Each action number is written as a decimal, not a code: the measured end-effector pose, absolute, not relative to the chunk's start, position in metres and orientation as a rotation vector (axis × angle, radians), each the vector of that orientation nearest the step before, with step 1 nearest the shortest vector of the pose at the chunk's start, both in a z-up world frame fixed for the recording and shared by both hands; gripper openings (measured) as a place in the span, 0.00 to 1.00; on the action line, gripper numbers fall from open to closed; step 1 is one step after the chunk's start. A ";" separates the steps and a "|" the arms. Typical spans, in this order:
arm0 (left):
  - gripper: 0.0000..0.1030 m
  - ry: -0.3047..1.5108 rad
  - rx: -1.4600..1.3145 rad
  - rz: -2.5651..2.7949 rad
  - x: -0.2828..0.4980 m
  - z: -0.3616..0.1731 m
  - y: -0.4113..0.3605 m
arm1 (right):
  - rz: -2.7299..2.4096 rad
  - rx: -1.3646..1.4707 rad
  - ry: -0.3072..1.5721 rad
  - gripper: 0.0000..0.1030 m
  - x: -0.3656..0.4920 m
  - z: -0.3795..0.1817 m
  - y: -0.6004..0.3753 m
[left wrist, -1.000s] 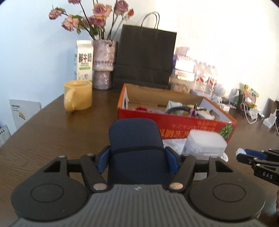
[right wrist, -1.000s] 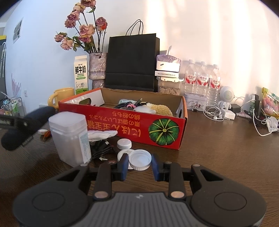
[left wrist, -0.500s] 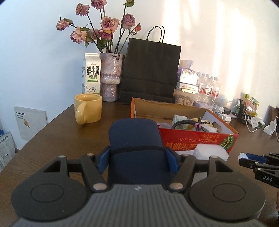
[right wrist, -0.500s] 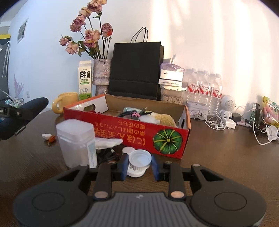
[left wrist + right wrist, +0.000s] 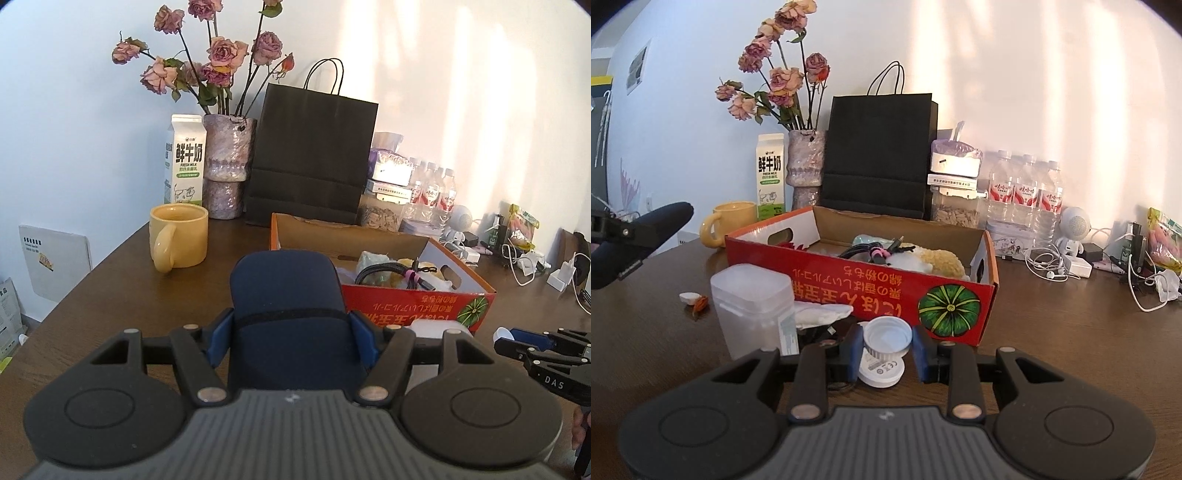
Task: Organize objects
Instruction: 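Lift the navy case with the left tool while the right tool carries the cap toward the box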
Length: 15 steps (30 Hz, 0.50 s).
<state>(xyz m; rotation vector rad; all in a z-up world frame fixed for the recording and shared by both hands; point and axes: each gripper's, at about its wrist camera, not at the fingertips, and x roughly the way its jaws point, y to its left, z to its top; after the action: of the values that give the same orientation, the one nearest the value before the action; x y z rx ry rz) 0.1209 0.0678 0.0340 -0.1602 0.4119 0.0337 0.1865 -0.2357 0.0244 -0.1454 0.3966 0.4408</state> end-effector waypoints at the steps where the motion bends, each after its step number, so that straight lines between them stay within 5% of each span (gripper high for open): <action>1: 0.65 0.408 -0.160 0.031 0.122 0.035 0.067 | 0.443 -0.146 0.395 0.26 0.187 0.026 -0.235; 15: 0.65 0.340 -0.168 -0.016 0.188 0.060 0.044 | 0.480 -0.143 0.306 0.26 0.230 0.069 -0.201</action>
<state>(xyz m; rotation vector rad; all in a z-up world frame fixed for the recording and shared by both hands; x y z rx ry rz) 0.1877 0.0442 0.0602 -0.1684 0.3400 -0.0157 0.2296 -0.2010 0.0691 -0.1430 0.3060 0.4796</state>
